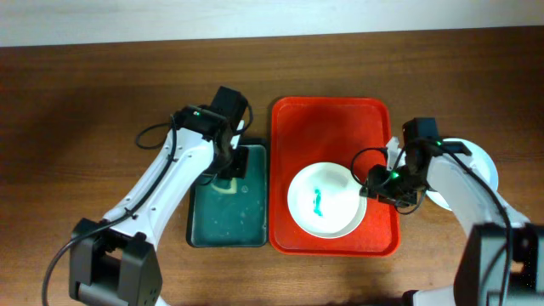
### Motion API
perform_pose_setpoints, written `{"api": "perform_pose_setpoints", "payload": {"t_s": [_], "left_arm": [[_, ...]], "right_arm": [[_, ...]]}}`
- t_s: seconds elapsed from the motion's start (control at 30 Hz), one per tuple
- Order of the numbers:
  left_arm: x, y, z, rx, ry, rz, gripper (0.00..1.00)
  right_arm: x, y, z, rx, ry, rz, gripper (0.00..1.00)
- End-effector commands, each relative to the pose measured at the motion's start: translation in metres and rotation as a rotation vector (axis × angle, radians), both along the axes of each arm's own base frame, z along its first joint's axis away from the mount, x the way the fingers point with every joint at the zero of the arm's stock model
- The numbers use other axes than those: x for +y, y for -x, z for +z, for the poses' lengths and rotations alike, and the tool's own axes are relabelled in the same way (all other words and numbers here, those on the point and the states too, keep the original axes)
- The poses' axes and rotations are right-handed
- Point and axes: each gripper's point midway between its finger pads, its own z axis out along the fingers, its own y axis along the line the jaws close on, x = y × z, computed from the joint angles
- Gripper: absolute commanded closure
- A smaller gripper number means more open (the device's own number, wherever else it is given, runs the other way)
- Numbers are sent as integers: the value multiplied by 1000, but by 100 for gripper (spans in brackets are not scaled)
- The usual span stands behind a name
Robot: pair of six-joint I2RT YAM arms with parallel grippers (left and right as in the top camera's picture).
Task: Clean dirty plates on tray and stack at the side
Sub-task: 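Grasp the sponge with the left gripper and lift it from the water, then scrub the white plate's green stain with the sponge in the left gripper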
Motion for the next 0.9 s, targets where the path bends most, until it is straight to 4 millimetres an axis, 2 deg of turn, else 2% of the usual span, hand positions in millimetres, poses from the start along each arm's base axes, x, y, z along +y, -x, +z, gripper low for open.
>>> {"api": "perform_pose_setpoints", "payload": {"t_s": [0.0,0.1,0.17,0.27,0.3,0.37,0.5,0.63,0.73,0.8,0.87], "left_arm": [[-46,0,24,-64,140,-88,100],[-86,4,28,-92,223,-127,100],[-113,6,27,-117,257,-151,100],[-154,10,11,-112,305,-151,100],[-169,13,2,-97,330,-155,100],[-186,17,-14,-66,351,-155,100],[-208,22,-43,0,392,-158,100],[-232,41,-75,122,458,-181,100],[-244,49,-99,152,460,-205,100],[-242,50,-115,148,415,-205,100],[-216,39,-135,84,254,-185,100]], "right_arm": [[5,1,-15,36,-5,43,64],[-8,2,-30,77,89,21,68],[-9,0,-34,75,95,21,76],[-8,-3,-35,62,99,27,88],[-8,-4,-36,57,99,25,89],[-8,-4,-39,50,99,19,83],[-7,5,-53,62,99,-21,92],[-7,8,-56,64,98,-21,94],[-7,8,-56,64,98,-21,94],[-7,9,-56,67,98,-21,94],[-7,10,-56,73,98,-20,94]]}}
